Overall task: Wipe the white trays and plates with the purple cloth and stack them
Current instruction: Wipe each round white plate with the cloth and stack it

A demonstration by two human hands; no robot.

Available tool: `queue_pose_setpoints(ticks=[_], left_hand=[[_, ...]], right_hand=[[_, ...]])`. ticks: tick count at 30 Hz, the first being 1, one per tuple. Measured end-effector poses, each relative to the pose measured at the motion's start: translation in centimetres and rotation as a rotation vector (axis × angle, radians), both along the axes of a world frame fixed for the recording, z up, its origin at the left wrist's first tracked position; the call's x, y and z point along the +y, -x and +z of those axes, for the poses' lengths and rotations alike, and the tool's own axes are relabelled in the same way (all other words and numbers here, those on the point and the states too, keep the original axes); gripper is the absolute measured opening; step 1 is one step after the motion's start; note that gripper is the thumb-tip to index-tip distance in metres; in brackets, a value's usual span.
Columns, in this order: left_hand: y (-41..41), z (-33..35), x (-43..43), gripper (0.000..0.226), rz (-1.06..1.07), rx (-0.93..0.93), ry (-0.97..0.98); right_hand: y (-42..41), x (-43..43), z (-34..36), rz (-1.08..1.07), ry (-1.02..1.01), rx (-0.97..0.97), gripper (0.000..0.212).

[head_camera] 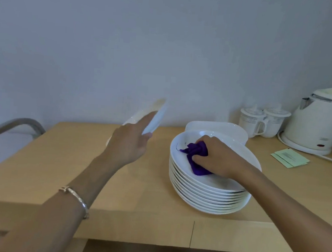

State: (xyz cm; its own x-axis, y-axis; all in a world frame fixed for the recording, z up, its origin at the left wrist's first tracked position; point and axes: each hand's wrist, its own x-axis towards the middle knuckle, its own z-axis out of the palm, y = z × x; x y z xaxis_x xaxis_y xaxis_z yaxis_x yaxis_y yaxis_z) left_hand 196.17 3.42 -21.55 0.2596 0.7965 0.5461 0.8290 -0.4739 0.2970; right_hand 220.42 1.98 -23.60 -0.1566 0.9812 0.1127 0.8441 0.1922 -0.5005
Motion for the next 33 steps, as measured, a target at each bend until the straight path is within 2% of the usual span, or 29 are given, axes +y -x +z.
queue_pose_setpoints(ticks=[3,9,15,23,25,27,31,33], left_hand=[[0.1,-3.1,0.4,0.056,0.014,0.241,0.071],[0.4,-6.5,1.5,0.063,0.054,0.421,0.175],[1.2,-9.0,2.9,0.066,-0.018,0.451,0.236],[1.2,-9.4,2.6,0.055,-0.032,0.478,0.379],[0.8,-8.4,2.1,0.054,-0.05,0.458,0.451],[0.1,-7.1,1.6,0.052,-0.054,0.357,0.429],[-2.0,-3.7,0.2,0.049,-0.131,-0.038,0.135],[-3.4,-1.9,-1.1,0.058,-0.241,-0.048,0.028]], right_hand=[[-0.1,0.1,-0.1,0.001,-0.009,0.007,0.015],[-0.1,0.1,-0.1,-0.001,0.0,0.004,0.019],[-0.1,0.1,0.0,-0.003,0.0,0.007,0.022],[0.0,-0.1,0.0,-0.012,0.007,0.011,0.028],[0.0,-0.1,-0.1,-0.013,-0.001,0.013,0.026],[0.0,-0.2,-0.1,-0.016,-0.006,0.017,0.027],[-0.2,-0.5,0.4,-0.002,-0.026,0.018,0.019],[-1.0,-0.6,0.9,-0.033,-0.031,0.077,0.021]])
